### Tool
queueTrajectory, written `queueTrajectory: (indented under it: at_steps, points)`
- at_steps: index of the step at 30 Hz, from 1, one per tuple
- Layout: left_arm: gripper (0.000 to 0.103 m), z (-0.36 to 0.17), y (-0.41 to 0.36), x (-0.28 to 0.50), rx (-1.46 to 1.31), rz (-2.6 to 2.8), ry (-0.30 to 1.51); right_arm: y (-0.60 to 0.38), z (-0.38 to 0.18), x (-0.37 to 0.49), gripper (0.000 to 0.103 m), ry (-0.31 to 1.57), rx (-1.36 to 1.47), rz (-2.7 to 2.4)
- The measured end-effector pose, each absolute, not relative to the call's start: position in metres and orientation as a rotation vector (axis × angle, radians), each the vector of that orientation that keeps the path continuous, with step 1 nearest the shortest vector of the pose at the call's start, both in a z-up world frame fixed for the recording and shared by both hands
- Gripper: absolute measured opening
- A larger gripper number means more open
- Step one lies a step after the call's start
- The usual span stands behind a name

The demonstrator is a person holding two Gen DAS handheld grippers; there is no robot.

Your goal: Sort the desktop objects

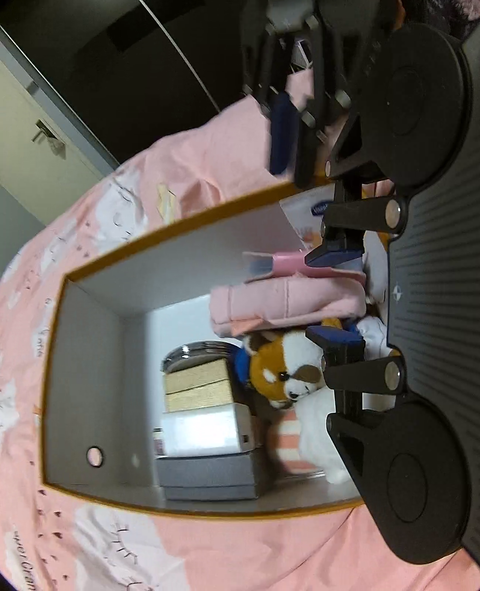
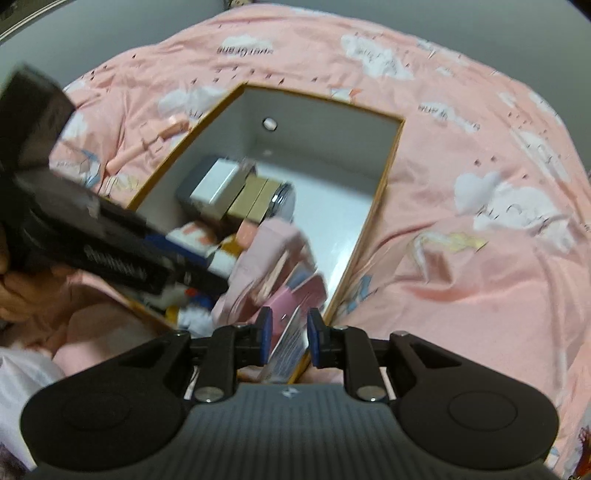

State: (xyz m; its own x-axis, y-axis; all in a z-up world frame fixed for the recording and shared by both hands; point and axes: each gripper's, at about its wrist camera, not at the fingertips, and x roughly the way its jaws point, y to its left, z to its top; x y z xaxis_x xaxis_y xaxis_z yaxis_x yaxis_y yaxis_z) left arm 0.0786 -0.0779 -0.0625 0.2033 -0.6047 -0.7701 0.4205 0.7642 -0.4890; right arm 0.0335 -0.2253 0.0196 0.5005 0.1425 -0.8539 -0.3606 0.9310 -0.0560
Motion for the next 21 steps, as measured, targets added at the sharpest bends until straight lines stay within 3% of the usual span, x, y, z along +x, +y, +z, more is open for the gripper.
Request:
queueTrajectory:
  at_steps: [8, 11, 15, 21]
  points:
    - [0.041, -0.080, -0.099, 0.083, -0.107, -0.741, 1.164, -0.231, 0.016, 0.032, 0.021, 1.045, -0.199, 0.336]
    - [0.033, -0.084, -0.106, 0.082, -0.072, -0.749, 1.157, -0.229, 0.009, 0.028, 0.019, 1.075, -0.199, 0.324]
    - [0.020, -0.084, -0.108, 0.083, -0.079, -0.785, 1.227, -0.230, 0.002, 0.028, 0.007, 1.099, -0.173, 0.313]
    - [0.018, -0.074, -0.110, 0.084, -0.066, -0.794, 1.296, -0.235, 0.000, 0.034, 0.006, 1.118, -0.069, 0.337]
